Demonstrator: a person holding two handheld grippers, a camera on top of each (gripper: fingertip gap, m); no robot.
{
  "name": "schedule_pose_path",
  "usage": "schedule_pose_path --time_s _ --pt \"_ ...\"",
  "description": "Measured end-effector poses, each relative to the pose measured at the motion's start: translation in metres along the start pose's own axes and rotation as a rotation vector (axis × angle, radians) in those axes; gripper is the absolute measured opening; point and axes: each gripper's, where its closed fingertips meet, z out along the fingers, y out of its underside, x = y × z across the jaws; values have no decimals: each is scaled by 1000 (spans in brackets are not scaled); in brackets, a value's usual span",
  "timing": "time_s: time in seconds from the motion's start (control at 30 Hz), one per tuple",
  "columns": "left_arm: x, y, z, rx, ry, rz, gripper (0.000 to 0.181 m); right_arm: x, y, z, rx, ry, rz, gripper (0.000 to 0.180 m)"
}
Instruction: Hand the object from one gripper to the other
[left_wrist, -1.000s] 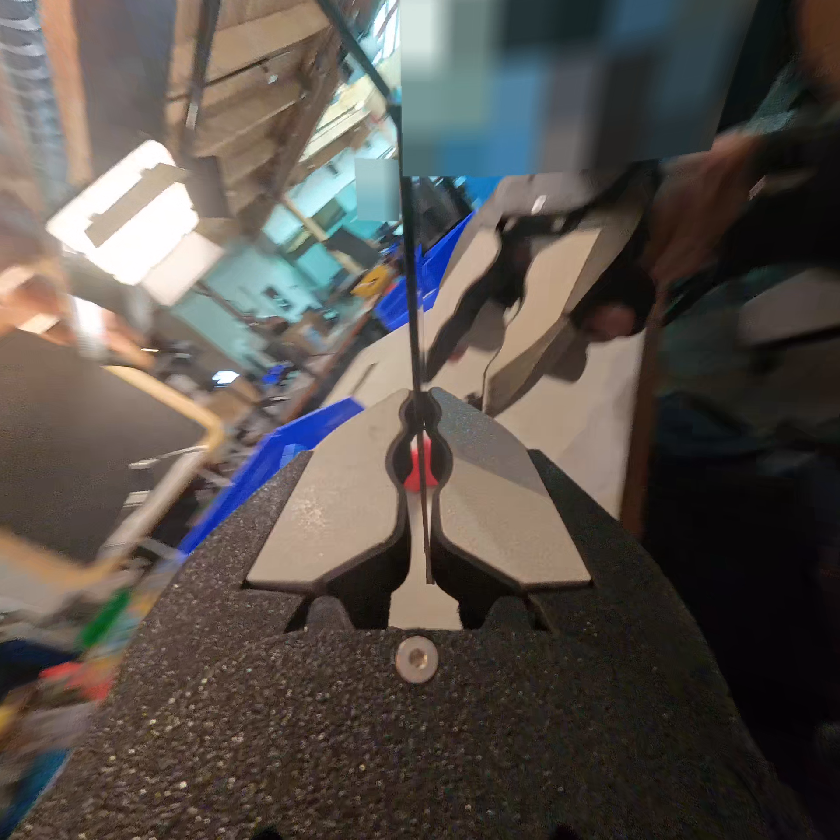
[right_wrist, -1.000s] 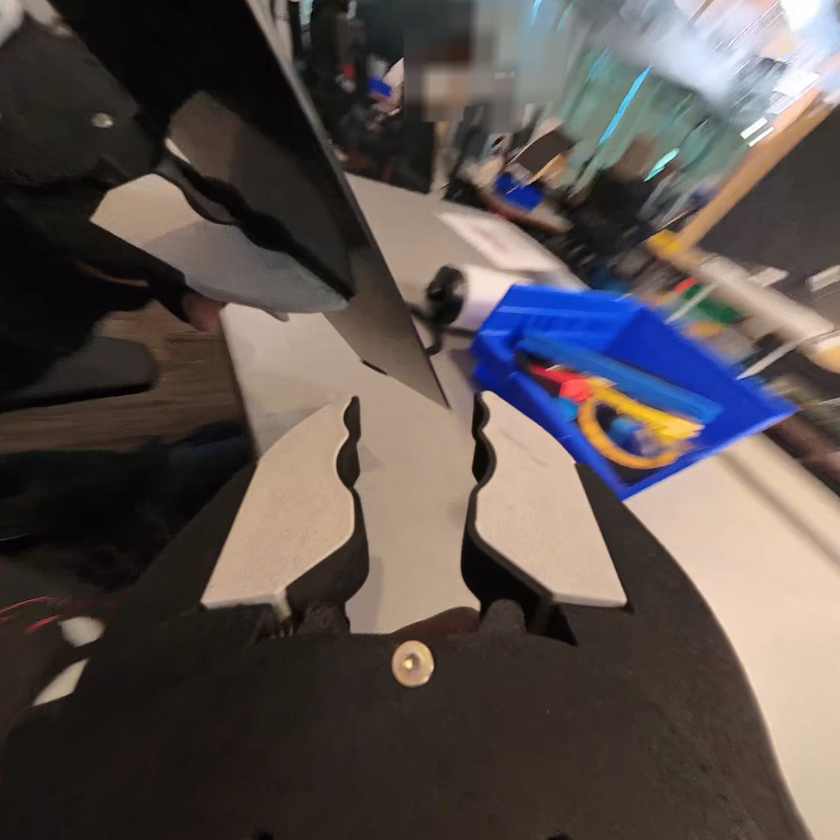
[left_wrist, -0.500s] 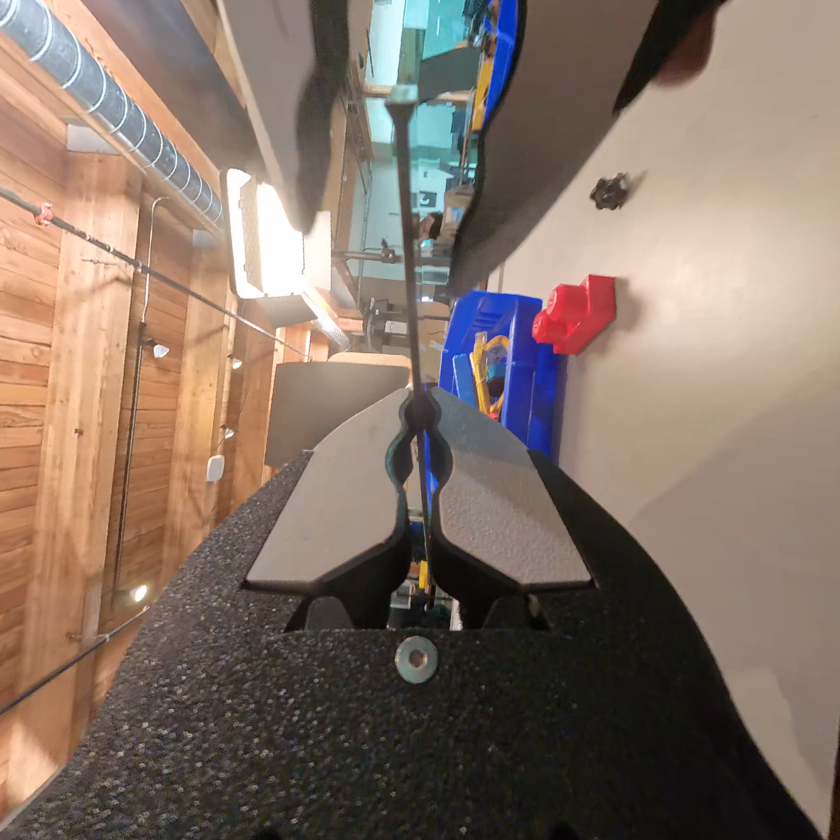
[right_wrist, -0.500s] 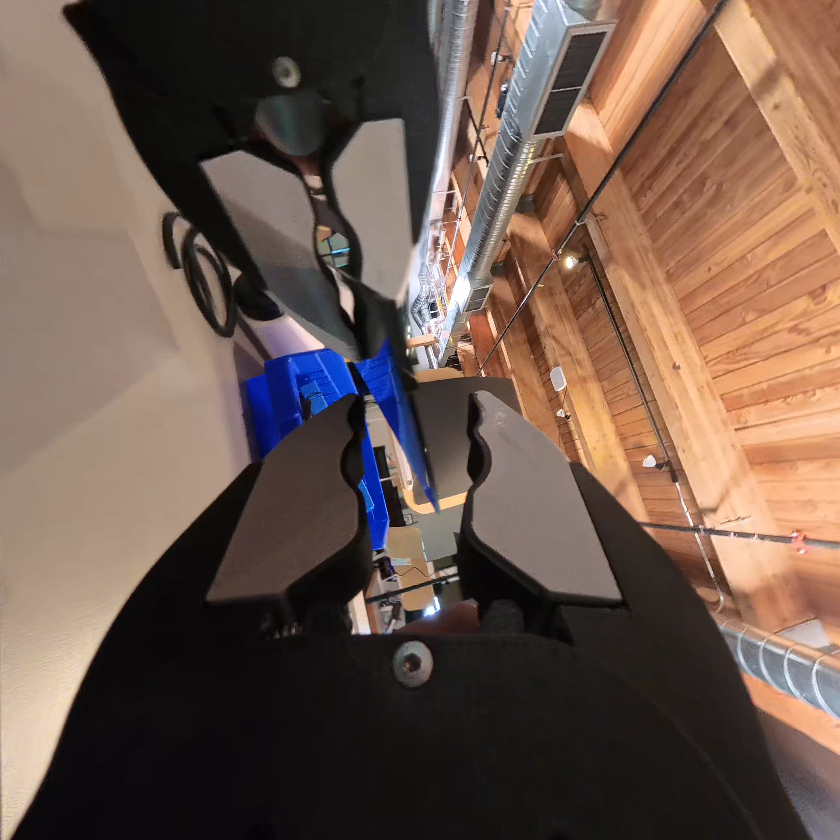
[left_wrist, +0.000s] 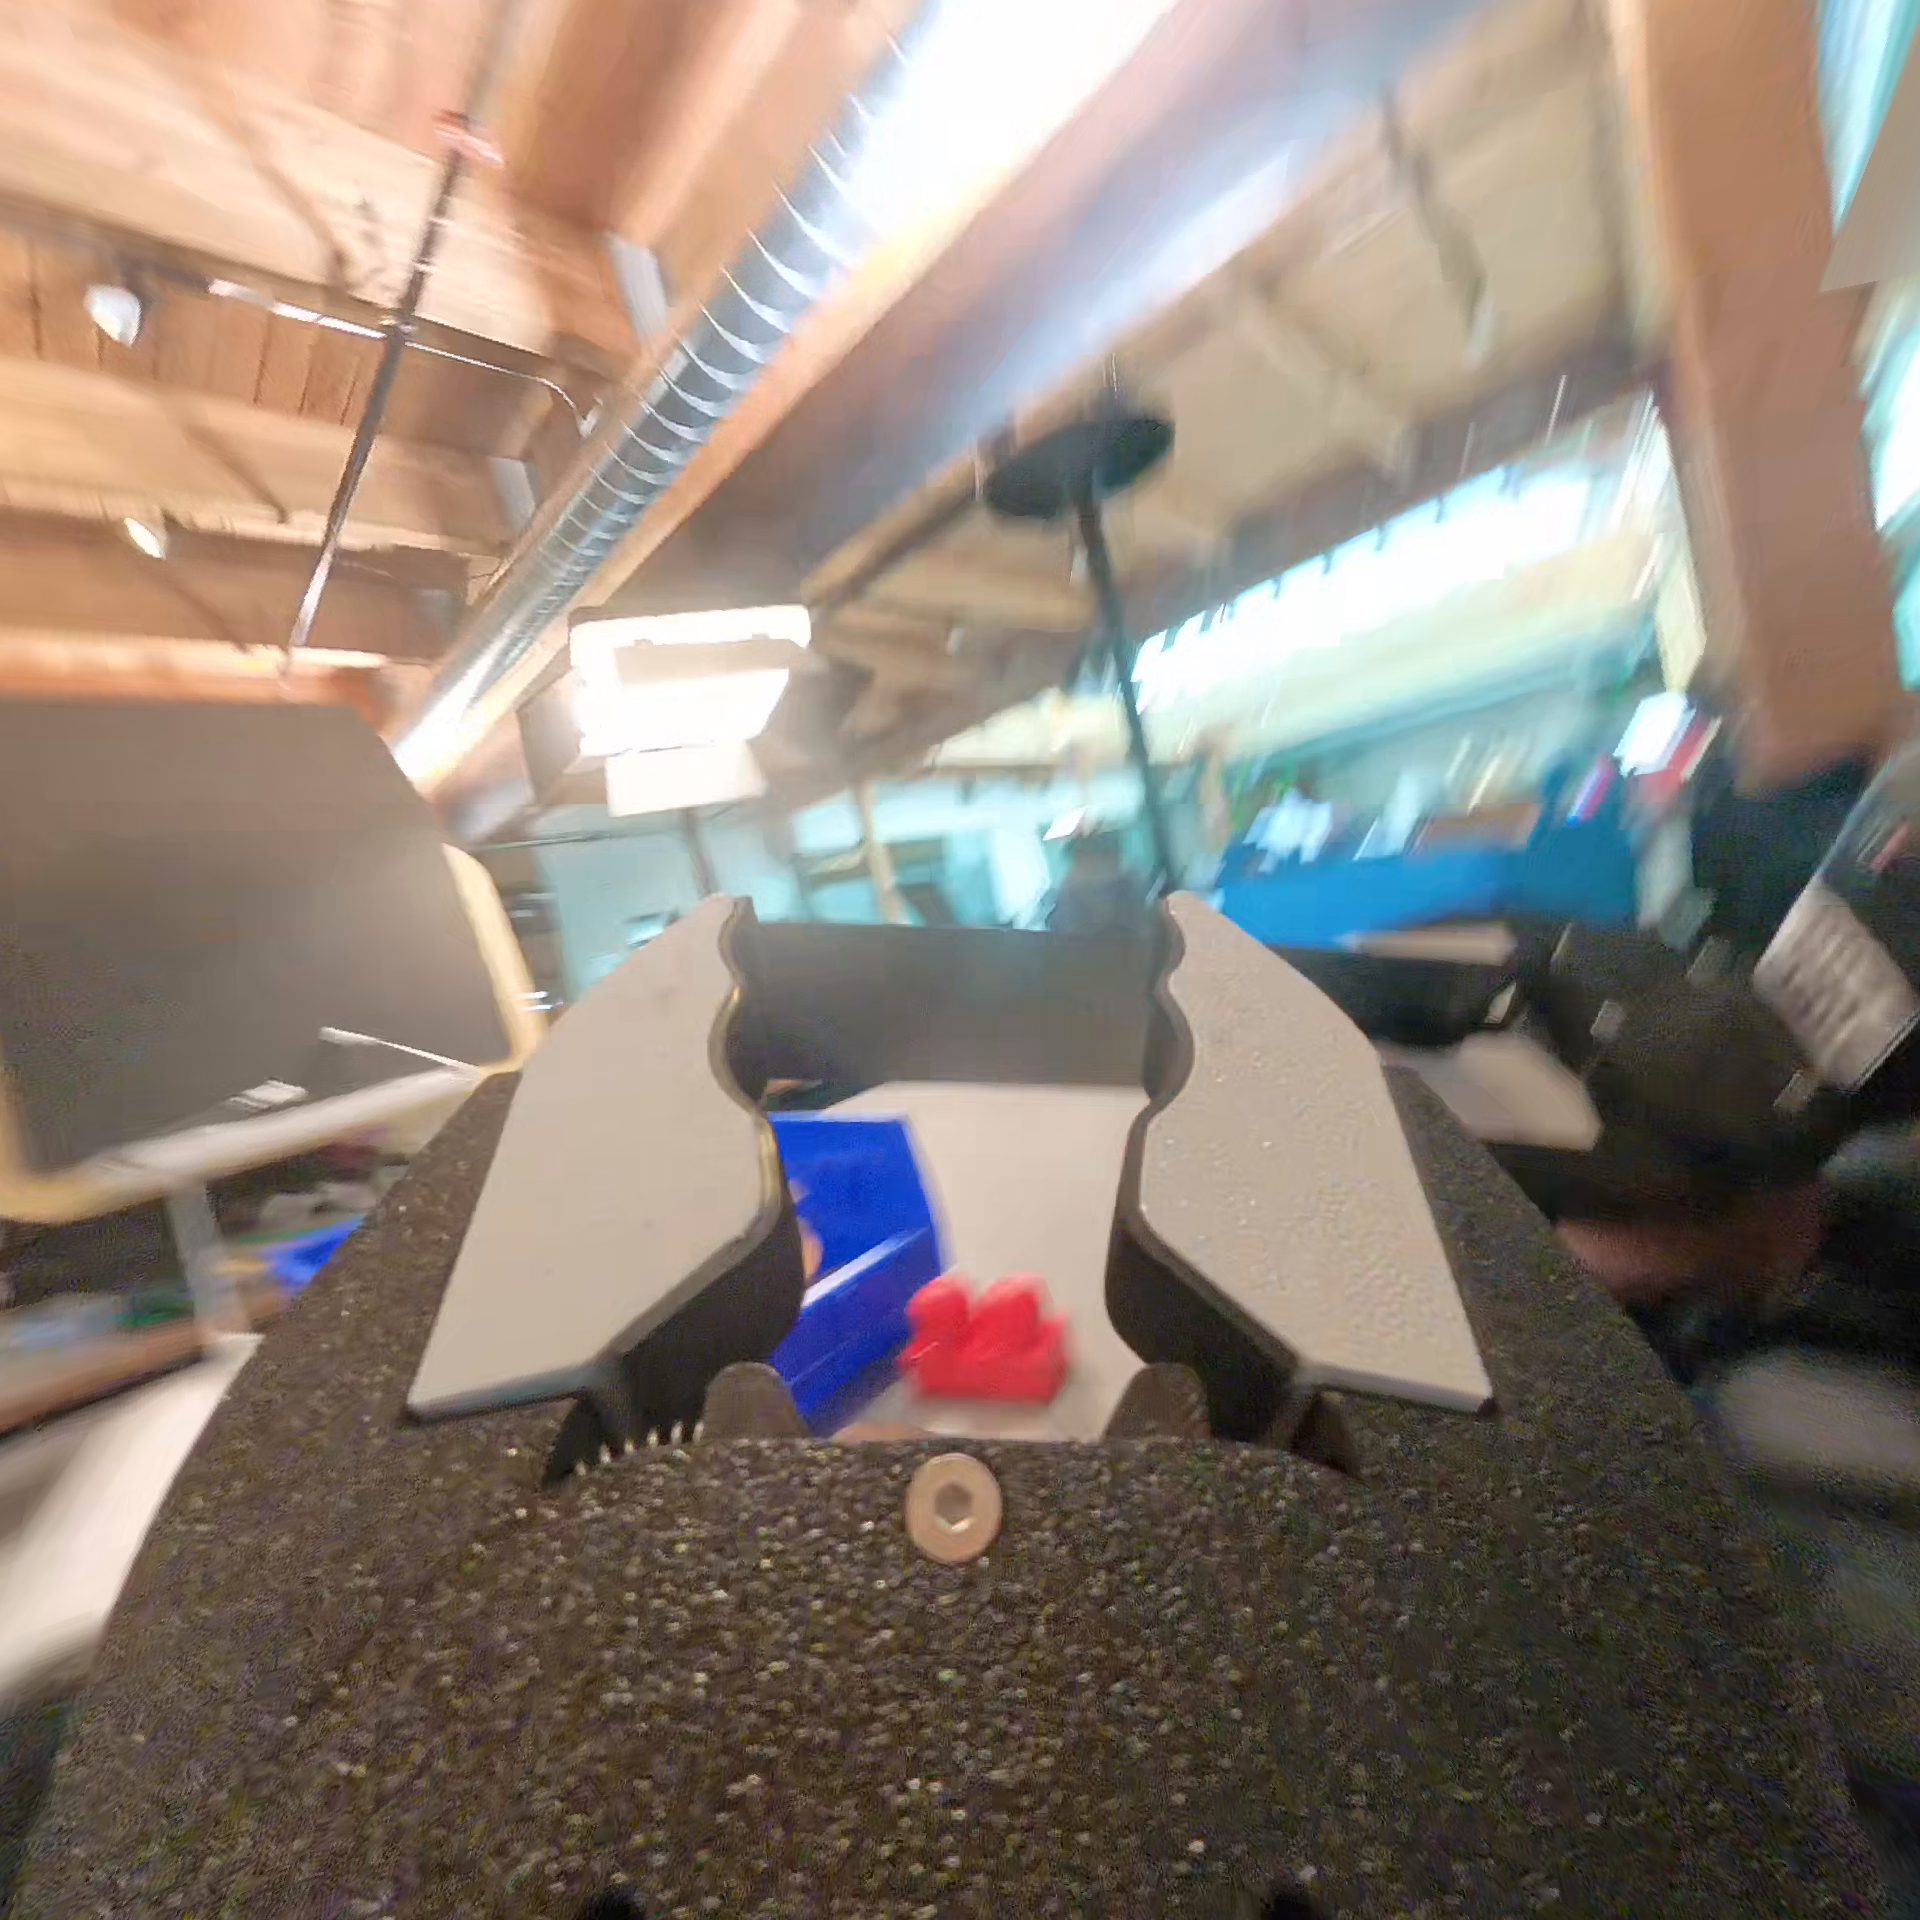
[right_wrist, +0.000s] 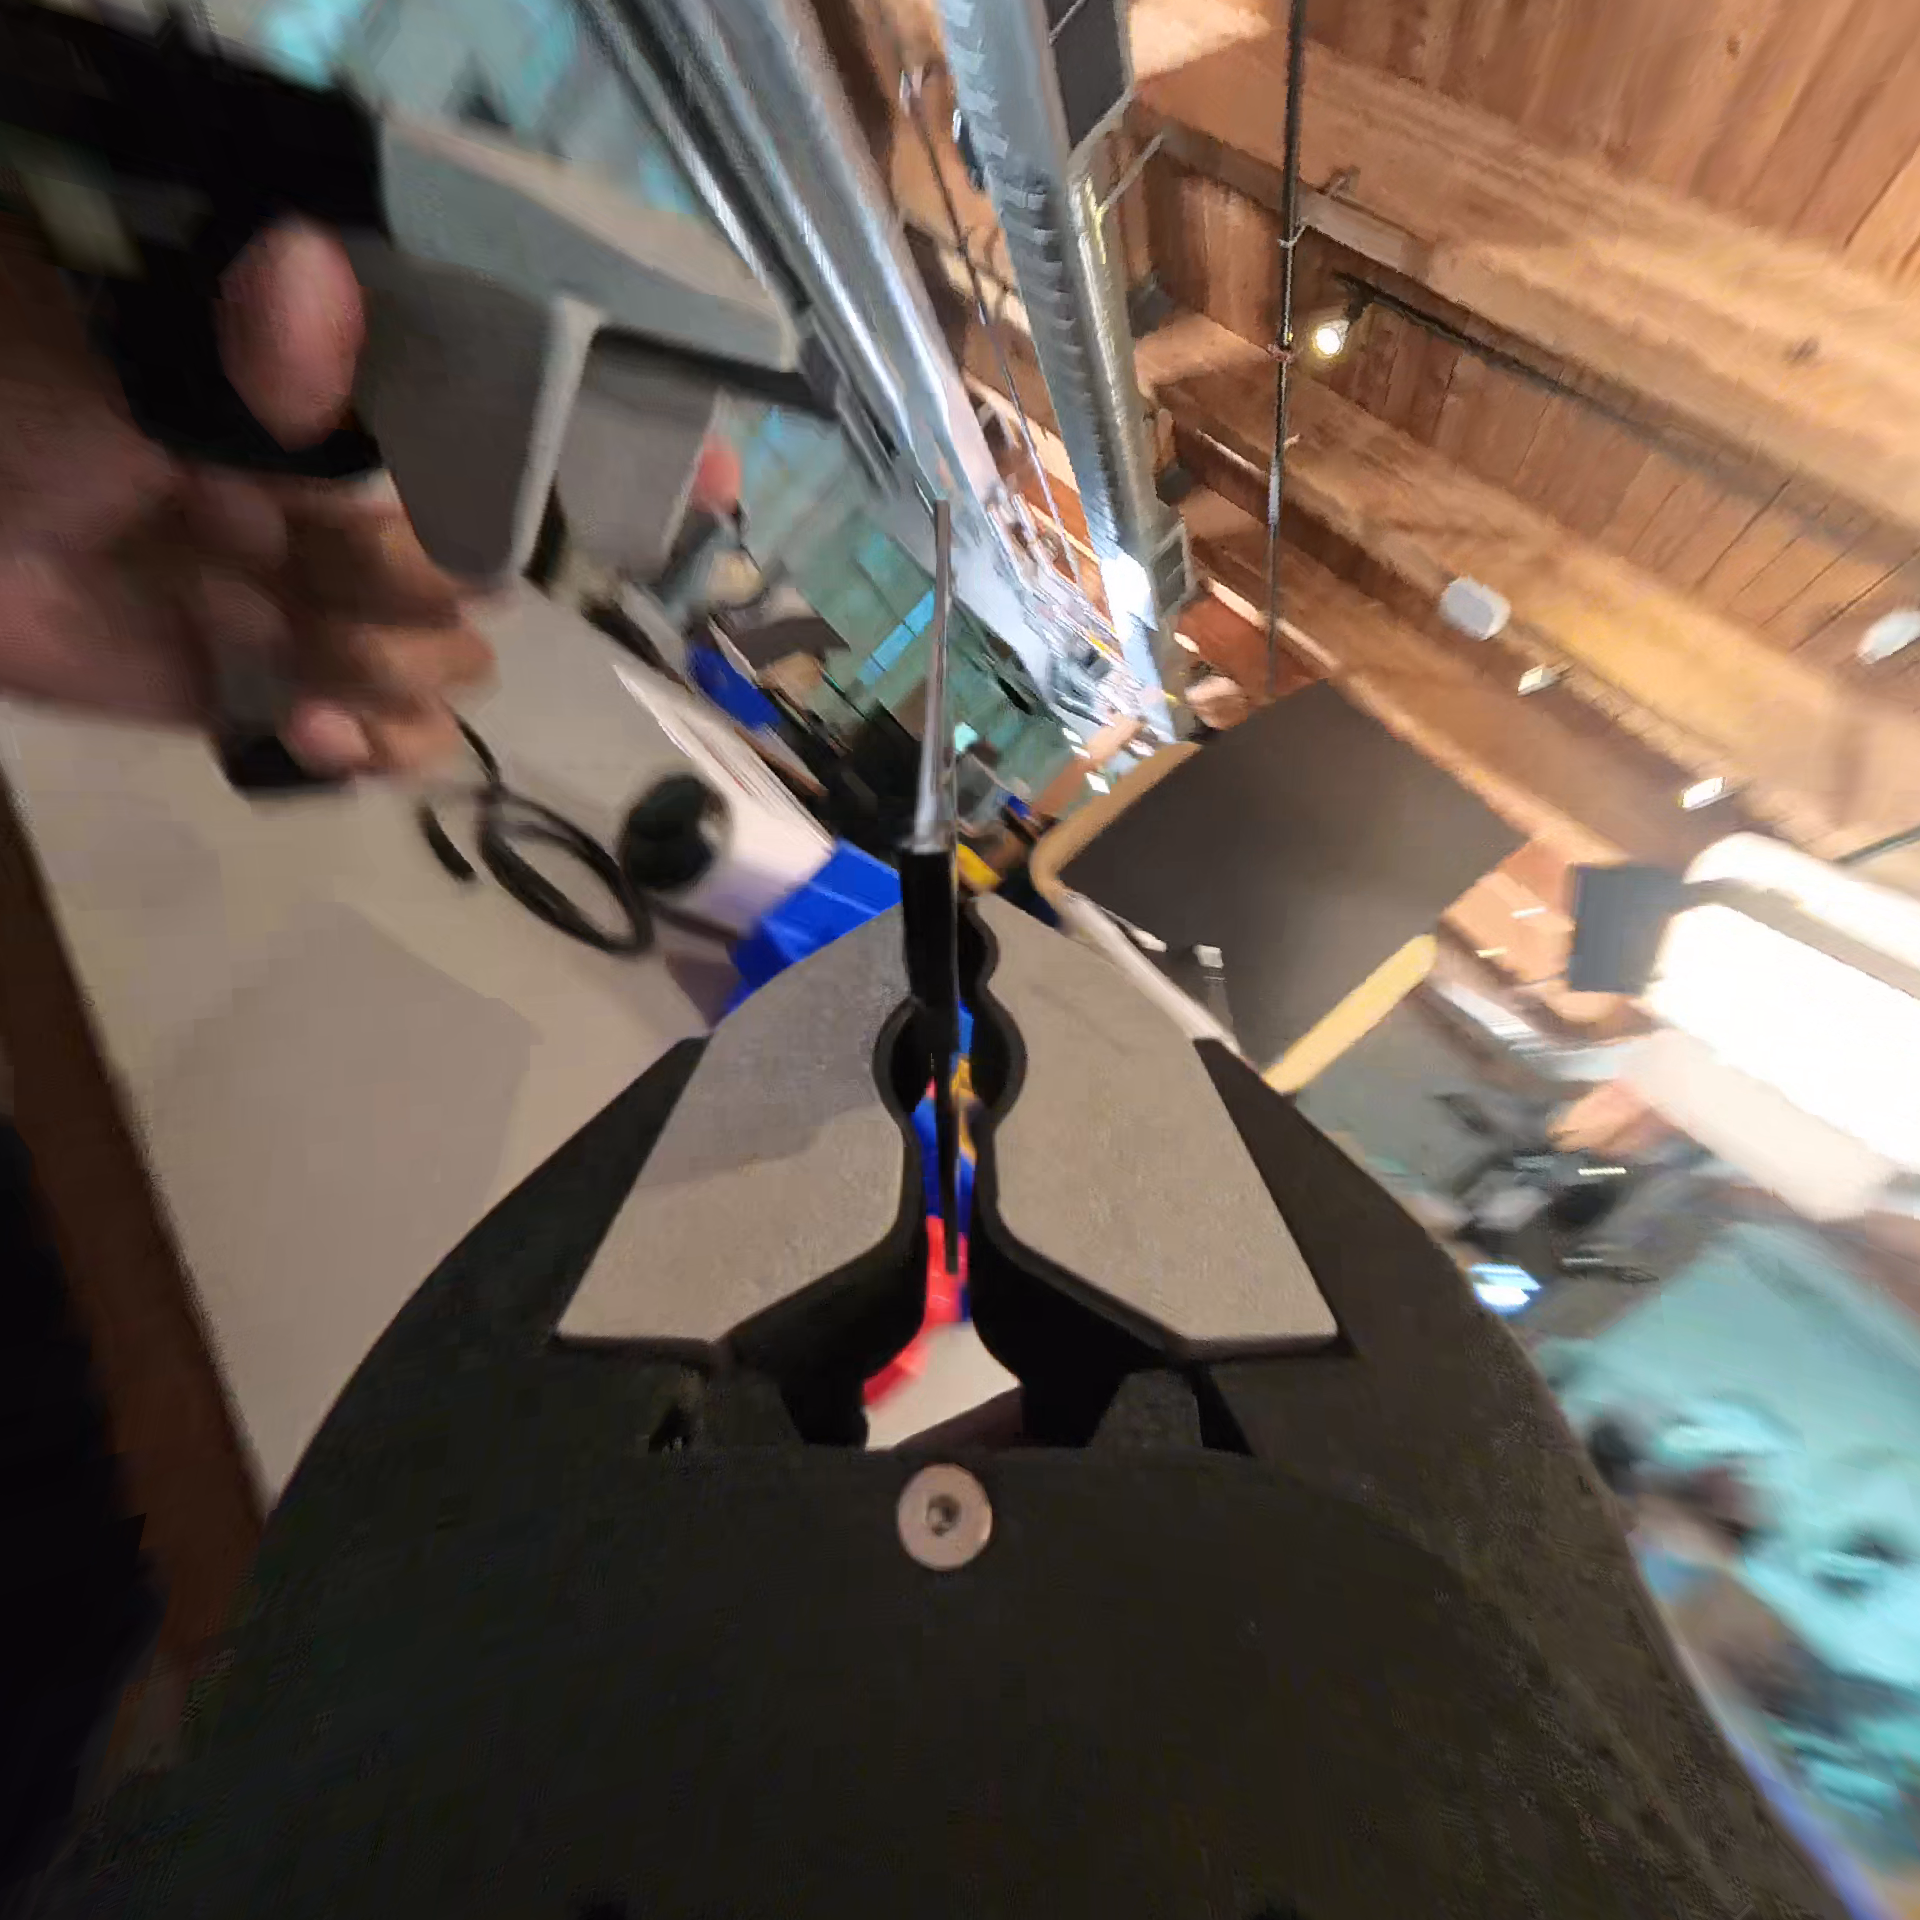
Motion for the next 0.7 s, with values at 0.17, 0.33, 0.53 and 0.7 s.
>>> schedule_pose_path --time_s 0.17,0.33,0.53,0.7 --pt "-20 9 -11 247 60 -660 67 0 -32 -22 273 -167 674 1" --pt "15 28 2 229 192 -811 63 -2 -25 -25 384 -328 1162 1" --pt "30 34 13 157 211 -779 56 -16 -28 -25 390 -516 1290 0" --pt "42 23 13 187 268 -763 19 -26 -28 -21 331 -521 1247 1"
